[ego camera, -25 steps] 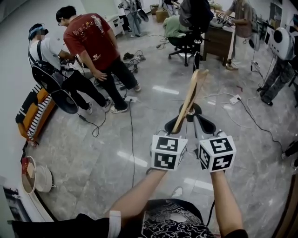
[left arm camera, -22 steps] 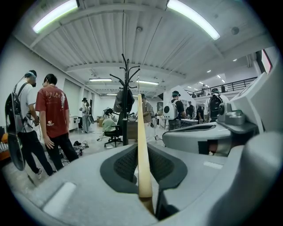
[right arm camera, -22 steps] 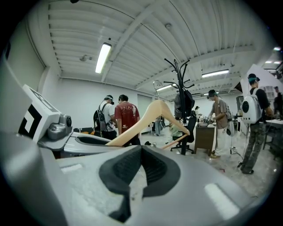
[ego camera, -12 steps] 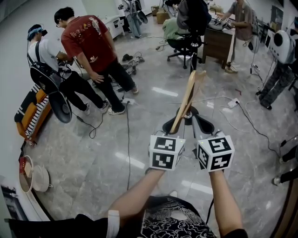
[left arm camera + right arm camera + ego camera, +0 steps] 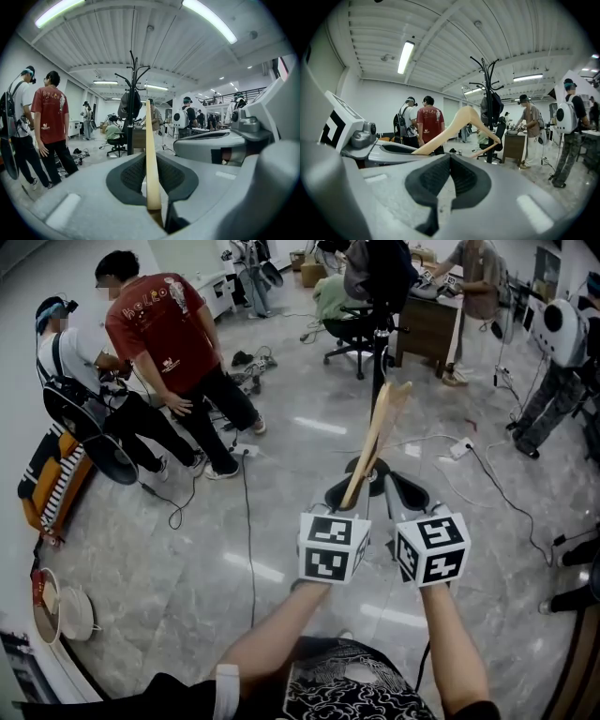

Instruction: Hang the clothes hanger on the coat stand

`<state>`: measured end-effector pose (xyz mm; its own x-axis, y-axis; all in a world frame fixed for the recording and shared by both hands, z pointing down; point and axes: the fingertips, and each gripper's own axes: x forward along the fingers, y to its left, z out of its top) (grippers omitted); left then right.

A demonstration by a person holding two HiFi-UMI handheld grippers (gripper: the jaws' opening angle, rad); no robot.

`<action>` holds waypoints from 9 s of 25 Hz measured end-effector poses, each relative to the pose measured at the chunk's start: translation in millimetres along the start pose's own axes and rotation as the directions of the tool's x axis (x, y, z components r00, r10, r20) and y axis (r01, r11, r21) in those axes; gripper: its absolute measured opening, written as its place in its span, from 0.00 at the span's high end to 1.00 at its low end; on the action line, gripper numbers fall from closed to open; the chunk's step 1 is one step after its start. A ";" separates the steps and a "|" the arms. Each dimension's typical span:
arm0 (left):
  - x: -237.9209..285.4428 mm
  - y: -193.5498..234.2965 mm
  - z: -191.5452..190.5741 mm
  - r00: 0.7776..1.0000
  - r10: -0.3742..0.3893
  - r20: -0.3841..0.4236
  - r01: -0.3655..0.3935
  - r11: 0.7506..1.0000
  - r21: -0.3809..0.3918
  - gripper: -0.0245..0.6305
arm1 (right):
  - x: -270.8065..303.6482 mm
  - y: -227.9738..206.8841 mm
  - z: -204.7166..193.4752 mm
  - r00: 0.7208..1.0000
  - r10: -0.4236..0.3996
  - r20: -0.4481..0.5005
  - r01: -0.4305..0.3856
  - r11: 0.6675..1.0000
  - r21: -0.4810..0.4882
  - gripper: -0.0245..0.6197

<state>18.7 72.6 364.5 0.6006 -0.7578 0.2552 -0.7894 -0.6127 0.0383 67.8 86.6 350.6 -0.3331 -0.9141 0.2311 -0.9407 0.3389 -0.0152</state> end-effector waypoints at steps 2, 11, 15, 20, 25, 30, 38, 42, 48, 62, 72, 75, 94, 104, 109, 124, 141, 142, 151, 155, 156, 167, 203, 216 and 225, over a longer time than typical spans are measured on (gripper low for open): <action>10.9 9.9 1.0 1.000 -0.006 -0.003 0.006 1.000 -0.005 0.88 | 14.1 -3.8 0.7 1.000 -0.004 -0.007 0.004 1.000 0.002 0.96; 59.8 87.4 12.9 1.000 -0.014 -0.015 0.014 1.000 -0.022 0.88 | 103.3 -4.6 18.4 0.999 -0.013 -0.032 0.013 1.000 0.002 0.96; 81.8 129.4 19.8 1.000 -0.021 -0.022 0.020 0.999 -0.033 0.88 | 148.2 -2.2 29.8 0.999 -0.021 -0.043 0.022 1.000 0.004 0.96; 105.6 172.5 22.8 0.999 -0.029 -0.030 0.027 0.999 -0.042 0.88 | 194.9 -0.4 38.8 0.998 -0.034 -0.052 0.035 0.999 0.009 0.96; 127.3 208.6 30.2 0.998 -0.047 -0.033 0.045 0.998 -0.051 0.88 | 236.1 -0.1 52.2 0.997 -0.052 -0.061 0.053 0.999 0.007 0.96; 147.0 243.5 34.3 0.998 -0.055 -0.035 0.053 0.997 -0.060 0.88 | 275.4 2.2 61.9 0.996 -0.061 -0.067 0.061 0.998 0.002 0.96; 175.6 275.0 39.5 0.998 -0.062 -0.031 0.060 0.996 -0.064 0.88 | 313.1 -5.5 74.2 0.995 -0.078 -0.061 0.077 0.997 -0.010 0.96; 189.6 279.6 45.7 0.997 -0.065 -0.029 0.063 0.996 -0.060 0.88 | 323.2 -17.3 82.7 0.995 -0.085 -0.050 0.085 0.996 -0.014 0.96; 210.2 283.0 46.8 0.998 -0.049 -0.039 0.047 0.997 -0.054 0.88 | 333.9 -35.4 84.5 0.996 -0.081 -0.038 0.080 0.997 -0.008 0.96; 287.1 266.1 60.1 0.998 0.022 -0.062 -0.025 0.999 -0.044 0.88 | 366.6 -113.0 93.2 1.000 -0.006 -0.027 0.006 1.000 -0.006 0.96; 343.1 255.4 61.5 0.993 0.068 -0.096 -0.072 0.997 -0.033 0.88 | 392.3 -171.6 89.3 0.999 0.036 -0.037 -0.035 0.999 0.007 0.96; 355.9 251.5 62.5 0.991 0.079 -0.105 -0.082 0.996 -0.028 0.88 | 397.4 -185.1 88.6 0.998 0.048 -0.041 -0.047 0.999 0.011 0.96; 418.7 227.2 60.6 0.976 0.164 -0.144 -0.170 0.985 -0.024 0.88 | 412.3 -249.5 87.9 0.990 0.135 -0.050 -0.136 0.991 -0.005 0.96; 441.6 229.2 65.0 0.976 0.159 -0.146 -0.166 0.985 -0.036 0.88 | 428.0 -258.8 84.7 0.987 0.143 -0.071 -0.144 0.990 -0.009 0.96; 454.3 235.0 64.2 0.979 0.144 -0.144 -0.149 0.988 -0.030 0.88 | 441.9 -260.9 77.6 0.988 0.135 -0.080 -0.136 0.991 -0.006 0.96; 479.3 246.5 55.3 0.980 0.118 -0.160 -0.126 0.991 -0.036 0.88 | 465.3 -269.2 72.1 0.989 0.116 -0.089 -0.117 0.993 0.000 0.96; 486.0 240.1 41.2 0.978 0.117 -0.175 -0.125 0.991 -0.038 0.88 | 467.5 -274.5 65.6 0.989 0.116 -0.096 -0.117 0.993 -0.004 0.96; 485.8 239.4 40.6 0.977 0.117 -0.176 -0.125 0.991 -0.037 0.88 | 466.9 -274.2 65.2 0.988 0.118 -0.096 -0.119 0.993 -0.004 0.96; 481.0 234.6 28.5 0.975 0.122 -0.186 -0.131 0.991 -0.035 0.88 | 459.9 -272.2 55.2 0.988 0.120 -0.100 -0.121 0.993 -0.002 0.96; 480.7 233.6 26.1 0.974 0.122 -0.188 -0.130 0.991 -0.032 0.88 | 457.7 -272.7 53.0 0.988 0.118 -0.101 -0.119 0.993 -0.002 0.96; 480.4 233.5 25.8 0.974 0.122 -0.189 -0.130 0.991 -0.032 0.88 | 457.2 -272.6 52.7 0.988 0.118 -0.102 -0.118 0.993 -0.002 0.96; 474.6 230.9 16.3 0.971 0.124 -0.204 -0.134 0.990 -0.036 0.88 | 447.1 -270.6 44.6 0.988 0.112 -0.109 -0.112 0.994 0.003 0.96; 454.6 224.0 24.9 0.979 0.100 -0.180 -0.104 0.994 -0.014 0.88 | 425.7 -259.1 25.6 0.985 0.116 -0.128 -0.110 0.992 0.054 0.96; 430.0 194.5 57.9 0.988 0.092 -0.123 -0.095 0.995 -0.023 0.88 | 397.3 -255.8 31.9 0.983 0.140 -0.123 -0.132 0.989 0.068 0.96; 423.0 180.7 74.1 0.993 0.060 -0.106 -0.062 0.998 -0.019 0.88 | 386.8 -256.7 43.3 0.984 0.135 -0.113 -0.127 0.989 0.075 0.96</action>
<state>139.6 -375.4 407.8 0.5356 -0.7648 0.3582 -0.8274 -0.5601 0.0413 177.7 -363.6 401.7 -0.4473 -0.8291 0.3355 -0.8931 0.4345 -0.1171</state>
